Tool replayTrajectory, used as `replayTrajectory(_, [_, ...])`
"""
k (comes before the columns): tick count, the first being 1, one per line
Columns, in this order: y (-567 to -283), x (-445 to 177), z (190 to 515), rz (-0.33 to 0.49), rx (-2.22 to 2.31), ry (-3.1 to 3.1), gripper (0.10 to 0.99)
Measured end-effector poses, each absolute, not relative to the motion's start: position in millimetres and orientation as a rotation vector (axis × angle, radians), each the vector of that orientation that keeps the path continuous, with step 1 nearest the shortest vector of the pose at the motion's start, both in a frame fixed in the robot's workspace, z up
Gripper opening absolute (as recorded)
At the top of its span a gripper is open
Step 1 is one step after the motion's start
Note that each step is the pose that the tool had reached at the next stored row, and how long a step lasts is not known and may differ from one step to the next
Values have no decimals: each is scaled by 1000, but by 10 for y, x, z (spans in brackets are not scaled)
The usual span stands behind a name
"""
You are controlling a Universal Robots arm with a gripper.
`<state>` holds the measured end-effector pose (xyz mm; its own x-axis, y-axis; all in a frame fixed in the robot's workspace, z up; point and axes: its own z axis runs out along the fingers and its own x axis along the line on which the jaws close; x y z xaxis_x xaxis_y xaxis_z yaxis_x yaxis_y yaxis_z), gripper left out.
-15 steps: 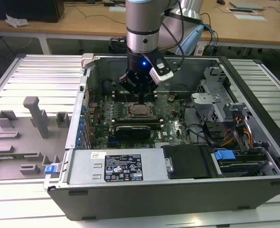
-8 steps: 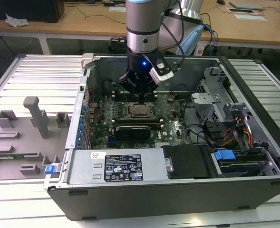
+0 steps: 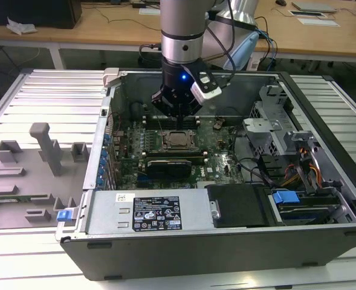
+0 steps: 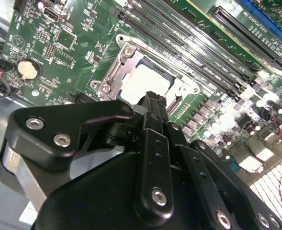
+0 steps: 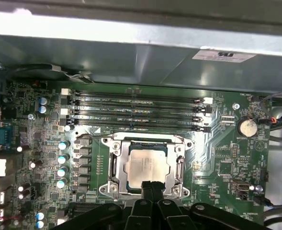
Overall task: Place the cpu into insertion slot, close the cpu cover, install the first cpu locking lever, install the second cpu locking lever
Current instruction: 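Install the first cpu locking lever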
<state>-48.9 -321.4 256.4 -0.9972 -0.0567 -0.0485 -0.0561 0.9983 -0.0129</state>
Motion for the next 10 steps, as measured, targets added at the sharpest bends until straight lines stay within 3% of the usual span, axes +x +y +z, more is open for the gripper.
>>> replayTrajectory(10, [-3213,-520,2745,-18,-87,3091,106])
